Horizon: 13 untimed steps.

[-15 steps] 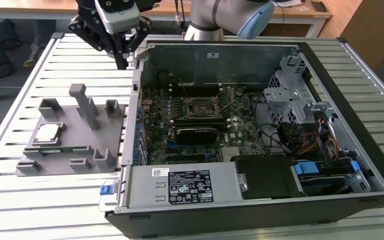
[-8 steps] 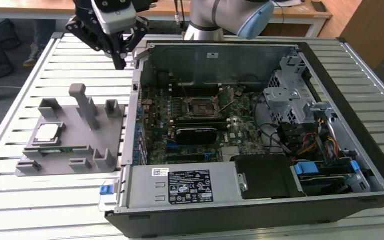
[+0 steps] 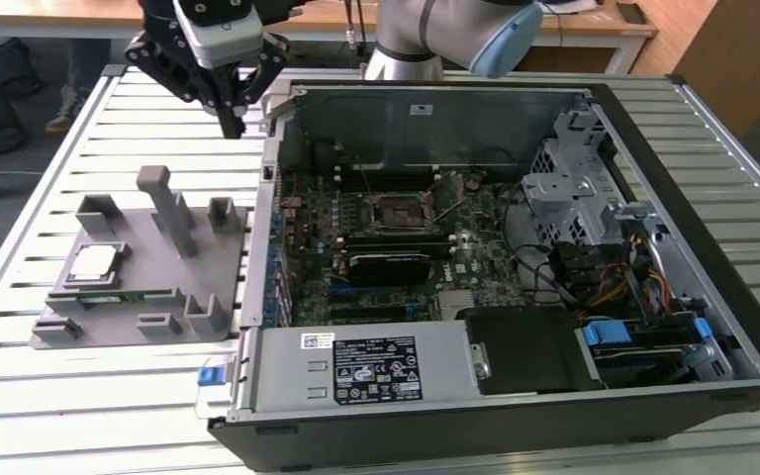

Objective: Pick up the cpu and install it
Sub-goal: 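Reach for the cpu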

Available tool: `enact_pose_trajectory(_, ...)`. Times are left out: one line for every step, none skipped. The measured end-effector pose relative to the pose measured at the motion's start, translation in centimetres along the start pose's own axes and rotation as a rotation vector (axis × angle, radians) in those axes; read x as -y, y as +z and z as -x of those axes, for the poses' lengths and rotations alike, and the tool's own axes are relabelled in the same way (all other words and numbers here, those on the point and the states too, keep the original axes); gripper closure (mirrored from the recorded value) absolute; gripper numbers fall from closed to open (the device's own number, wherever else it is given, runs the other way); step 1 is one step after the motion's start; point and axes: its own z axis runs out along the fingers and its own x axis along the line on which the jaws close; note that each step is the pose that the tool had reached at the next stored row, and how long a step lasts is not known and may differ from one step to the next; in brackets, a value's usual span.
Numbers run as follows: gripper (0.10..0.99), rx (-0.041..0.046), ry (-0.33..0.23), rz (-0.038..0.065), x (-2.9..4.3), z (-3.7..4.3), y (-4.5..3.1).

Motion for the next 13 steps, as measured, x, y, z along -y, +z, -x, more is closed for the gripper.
enact_pose_trajectory(0.98, 0.0, 0.0, 0.0, 0.0, -0.05, 0.01)
enact_pose_trajectory(0.98, 0.0001, 0.0, 0.0, 0.01, -0.1, 0.01)
enact_pose_trajectory(0.98, 0.0, 0.0, 0.0, 0.01, -0.16, 0.01)
enact_pose_trajectory(0.98, 0.0, 0.0, 0.0, 0.02, -0.2, 0.02)
enact_pose_trajectory(0.98, 0.0001, 0.0, 0.0, 0.02, -0.25, 0.03)
enact_pose_trajectory(0.98, 0.0, 0.0, 0.0, 0.03, -0.31, 0.02)
enact_pose_trajectory(0.98, 0.0, 0.0, 0.0, 0.03, -0.36, 0.03)
enact_pose_trajectory(0.98, 0.0, 0.0, 0.0, 0.03, -0.42, 0.03)
enact_pose_trajectory(0.98, 0.0, 0.0, 0.0, 0.04, -0.48, 0.04)
enact_pose_trajectory(0.98, 0.0, 0.0, 0.0, 0.05, -0.54, 0.04)
enact_pose_trajectory(0.98, -0.0001, 0.0, 0.0, 0.05, -0.6, 0.04)
enact_pose_trajectory(0.98, 0.0, 0.0, 0.0, 0.06, -0.66, 0.05)
enact_pose_trajectory(0.98, 0.0, 0.0, 0.0, 0.06, -0.72, 0.05)
